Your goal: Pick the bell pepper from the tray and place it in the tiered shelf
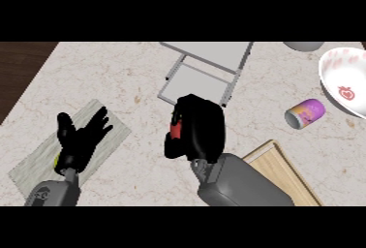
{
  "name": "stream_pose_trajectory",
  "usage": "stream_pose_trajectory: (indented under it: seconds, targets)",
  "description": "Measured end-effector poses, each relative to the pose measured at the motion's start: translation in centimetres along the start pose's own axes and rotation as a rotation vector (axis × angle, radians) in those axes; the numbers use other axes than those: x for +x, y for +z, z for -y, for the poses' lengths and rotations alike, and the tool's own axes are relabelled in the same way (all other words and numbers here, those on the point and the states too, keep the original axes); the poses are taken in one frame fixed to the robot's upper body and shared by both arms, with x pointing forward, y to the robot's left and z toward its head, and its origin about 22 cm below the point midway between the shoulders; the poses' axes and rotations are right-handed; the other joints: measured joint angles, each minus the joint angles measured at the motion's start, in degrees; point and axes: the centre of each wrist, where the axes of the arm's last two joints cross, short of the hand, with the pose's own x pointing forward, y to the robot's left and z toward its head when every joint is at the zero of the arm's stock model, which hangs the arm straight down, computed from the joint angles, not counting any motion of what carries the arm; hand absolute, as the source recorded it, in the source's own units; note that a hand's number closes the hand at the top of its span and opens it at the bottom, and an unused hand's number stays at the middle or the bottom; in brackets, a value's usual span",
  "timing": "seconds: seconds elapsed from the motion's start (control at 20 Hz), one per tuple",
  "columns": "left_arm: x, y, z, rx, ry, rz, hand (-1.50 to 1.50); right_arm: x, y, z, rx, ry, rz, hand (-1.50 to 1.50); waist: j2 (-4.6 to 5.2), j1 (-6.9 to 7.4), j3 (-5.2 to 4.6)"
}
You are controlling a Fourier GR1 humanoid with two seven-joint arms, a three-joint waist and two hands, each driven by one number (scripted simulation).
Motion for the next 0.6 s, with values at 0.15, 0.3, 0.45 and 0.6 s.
stream_pose_trajectory:
  seconds: [0.15,0.3,0.45,0.6]
  targets:
    - [-0.2,0.0,0.0,0.005,0.005,-0.010,0.00,2.7,-0.6,1.9,-0.110,-0.004,0.053,1.50,-0.44,-0.34,-0.04]
    - [-0.3,0.0,-0.3,0.012,0.003,-0.018,0.00,5.2,-1.2,3.7,-0.194,-0.007,0.081,1.50,-0.69,-0.80,-0.08]
    - [-0.4,0.1,-0.4,0.023,0.003,-0.020,0.00,7.5,-1.8,5.7,-0.264,-0.014,0.094,1.50,-0.87,-1.24,-0.07]
    - [-0.3,0.0,-0.8,0.031,0.003,-0.024,0.00,9.7,-2.6,7.6,-0.321,-0.017,0.096,1.50,-0.87,-1.69,-0.10]
